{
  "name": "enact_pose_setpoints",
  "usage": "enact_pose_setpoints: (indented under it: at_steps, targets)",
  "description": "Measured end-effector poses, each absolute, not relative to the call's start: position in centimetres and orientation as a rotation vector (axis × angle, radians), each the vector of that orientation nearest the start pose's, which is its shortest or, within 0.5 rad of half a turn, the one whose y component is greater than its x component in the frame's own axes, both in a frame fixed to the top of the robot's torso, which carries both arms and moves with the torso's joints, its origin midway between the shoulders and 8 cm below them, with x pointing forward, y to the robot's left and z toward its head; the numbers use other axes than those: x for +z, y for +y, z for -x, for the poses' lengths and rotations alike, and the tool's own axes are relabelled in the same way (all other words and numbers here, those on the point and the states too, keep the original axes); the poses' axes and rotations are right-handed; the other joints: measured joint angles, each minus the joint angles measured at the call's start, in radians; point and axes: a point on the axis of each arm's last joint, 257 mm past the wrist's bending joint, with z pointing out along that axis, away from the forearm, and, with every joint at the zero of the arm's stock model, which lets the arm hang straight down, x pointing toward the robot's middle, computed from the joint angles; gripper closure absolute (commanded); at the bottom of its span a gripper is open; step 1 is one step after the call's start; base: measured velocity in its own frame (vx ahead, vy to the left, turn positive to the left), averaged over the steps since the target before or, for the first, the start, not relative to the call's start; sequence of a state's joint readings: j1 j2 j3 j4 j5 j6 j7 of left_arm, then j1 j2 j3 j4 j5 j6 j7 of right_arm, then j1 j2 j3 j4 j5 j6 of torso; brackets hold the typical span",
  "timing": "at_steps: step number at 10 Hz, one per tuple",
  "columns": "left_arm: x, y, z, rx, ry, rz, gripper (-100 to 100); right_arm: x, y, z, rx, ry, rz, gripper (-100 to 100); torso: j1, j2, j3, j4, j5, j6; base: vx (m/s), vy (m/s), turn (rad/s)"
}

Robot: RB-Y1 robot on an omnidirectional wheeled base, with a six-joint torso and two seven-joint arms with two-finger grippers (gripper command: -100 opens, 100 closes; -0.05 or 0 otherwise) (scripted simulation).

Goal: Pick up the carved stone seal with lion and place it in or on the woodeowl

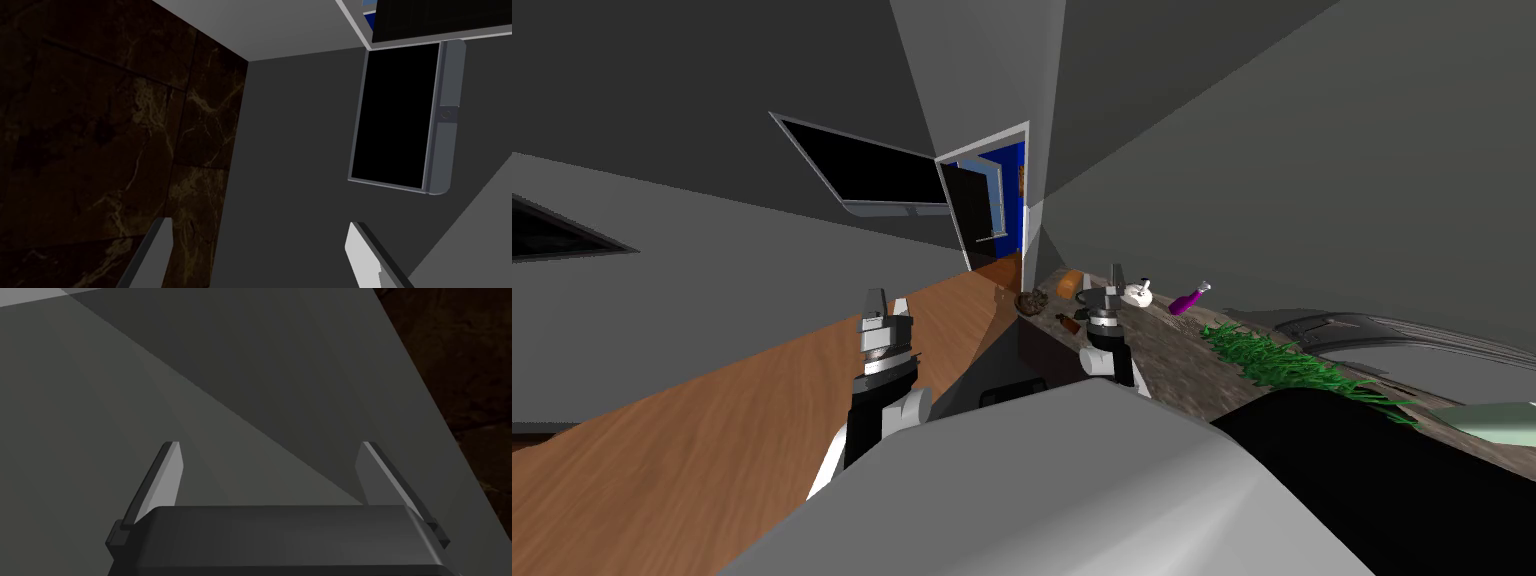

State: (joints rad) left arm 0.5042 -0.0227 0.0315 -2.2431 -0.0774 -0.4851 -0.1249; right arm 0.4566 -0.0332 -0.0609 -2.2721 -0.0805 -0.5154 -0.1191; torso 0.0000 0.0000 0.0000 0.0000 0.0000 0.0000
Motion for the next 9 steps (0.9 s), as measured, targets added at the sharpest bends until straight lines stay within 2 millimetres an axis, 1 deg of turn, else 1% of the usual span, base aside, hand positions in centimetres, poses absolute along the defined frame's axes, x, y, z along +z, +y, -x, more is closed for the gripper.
enact_pose_setpoints:
  at_steps: [2, 4, 6, 7, 8, 9]
  targets:
    - [0.3, 28.6, -35.2, -1.092, 0.707, 0.617, 0, 2.9, -29.7, -33.9, 1.378, 0.610, -0.634, -100, 0.007, 0.000, 0.000, 0.000, 0.002, 0.000, -0.005, 0.150, -0.062]
    - [0.3, 28.6, -35.2, -1.092, 0.706, 0.617, 0, 1.5, -29.2, -33.8, 1.316, 0.708, -0.583, -100, 0.012, 0.002, 0.001, 0.000, 0.003, 0.000, -0.022, 0.194, -0.046]
    - [0.3, 28.6, -35.2, -1.093, 0.706, 0.617, 0, -0.7, -29.0, -33.6, 1.246, 0.824, -0.529, -100, 0.014, 0.003, 0.001, 0.001, 0.003, 0.000, -0.056, 0.227, -0.055]
    - [0.3, 28.6, -35.2, -1.093, 0.706, 0.617, 0, -2.2, -28.9, -33.7, 1.211, 0.885, -0.503, -100, 0.016, 0.004, 0.002, 0.001, 0.003, 0.000, -0.044, 0.155, -0.030]
    - [0.3, 28.6, -35.2, -1.092, 0.706, 0.616, 0, -2.7, -28.8, -33.6, 1.192, 0.921, -0.479, -100, 0.011, 0.003, 0.002, 0.001, 0.003, 0.000, -0.042, 0.118, -0.022]
    - [0.3, 28.6, -35.2, -1.092, 0.707, 0.616, 0, -3.7, -28.5, -33.5, 1.164, 0.975, -0.453, -100, 0.009, 0.003, 0.002, 0.001, 0.002, 0.000, -0.073, 0.180, -0.044]
